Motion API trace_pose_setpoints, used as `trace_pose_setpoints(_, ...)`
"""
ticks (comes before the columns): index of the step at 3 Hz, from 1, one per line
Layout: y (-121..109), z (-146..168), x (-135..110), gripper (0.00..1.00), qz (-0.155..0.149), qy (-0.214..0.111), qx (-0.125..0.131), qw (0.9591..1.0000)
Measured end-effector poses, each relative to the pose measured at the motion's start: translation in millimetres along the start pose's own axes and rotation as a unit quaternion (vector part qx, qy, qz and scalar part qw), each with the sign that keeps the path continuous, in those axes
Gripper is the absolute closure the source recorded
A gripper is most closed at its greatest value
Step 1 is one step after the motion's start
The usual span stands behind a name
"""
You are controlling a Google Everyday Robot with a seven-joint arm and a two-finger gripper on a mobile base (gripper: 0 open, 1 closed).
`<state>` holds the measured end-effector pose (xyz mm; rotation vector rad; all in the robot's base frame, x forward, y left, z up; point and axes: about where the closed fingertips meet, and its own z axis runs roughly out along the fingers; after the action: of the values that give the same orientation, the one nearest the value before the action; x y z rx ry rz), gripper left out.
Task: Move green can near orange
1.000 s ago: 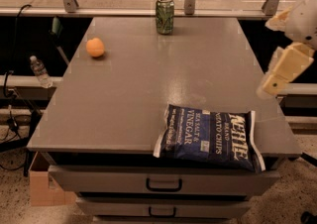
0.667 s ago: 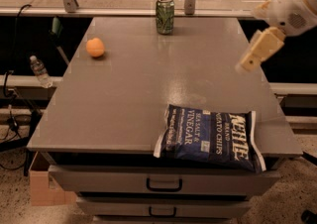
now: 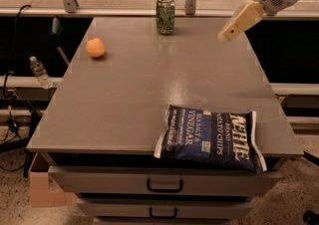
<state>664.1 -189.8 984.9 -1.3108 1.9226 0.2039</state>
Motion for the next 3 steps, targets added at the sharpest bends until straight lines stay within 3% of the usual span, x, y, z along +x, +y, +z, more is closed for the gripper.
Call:
trace_pose_setpoints(1, 0.2, -0.7, -0.4, 0.0, -0.001, 0.0, 0.0, 1.0)
trace_pose_setpoints(2, -13.7, 20.1, -6.5, 0.0, 0.032, -0.029, 0.009, 0.9991)
trace_pose_setpoints(3, -36.8, 72.3, -20.6, 0.0, 0.077, -0.081, 0.017, 0.9935)
